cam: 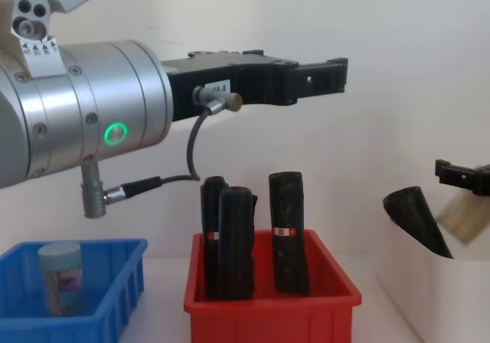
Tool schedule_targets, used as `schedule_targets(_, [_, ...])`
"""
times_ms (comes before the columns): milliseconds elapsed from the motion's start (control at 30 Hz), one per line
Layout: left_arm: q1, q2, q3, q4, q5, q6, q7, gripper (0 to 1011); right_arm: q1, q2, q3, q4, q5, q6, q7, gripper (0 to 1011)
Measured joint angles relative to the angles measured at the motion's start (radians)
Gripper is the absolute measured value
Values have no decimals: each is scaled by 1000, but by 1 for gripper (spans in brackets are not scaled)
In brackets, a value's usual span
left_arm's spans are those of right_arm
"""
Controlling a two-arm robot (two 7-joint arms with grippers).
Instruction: Pick the cotton swabs from the blue box and place them into the white box.
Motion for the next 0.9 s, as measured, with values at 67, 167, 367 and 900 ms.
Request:
schedule_targets(67, [0,0,0,0,0,0,0,1003,2,-1,0,2,-1,1,2,1002])
schedule_targets(167, [0,0,0,0,0,0,0,1003,6,-2,-1,7,-1,4,6,1002])
schedule_targets(367, [0,0,0,0,0,0,0,1003,12,-5,-1,13,-3,7,11,1002])
schedule_targets(900, [0,0,0,0,0,0,0,1003,18,-7,-1,19,-5,10,16,1002])
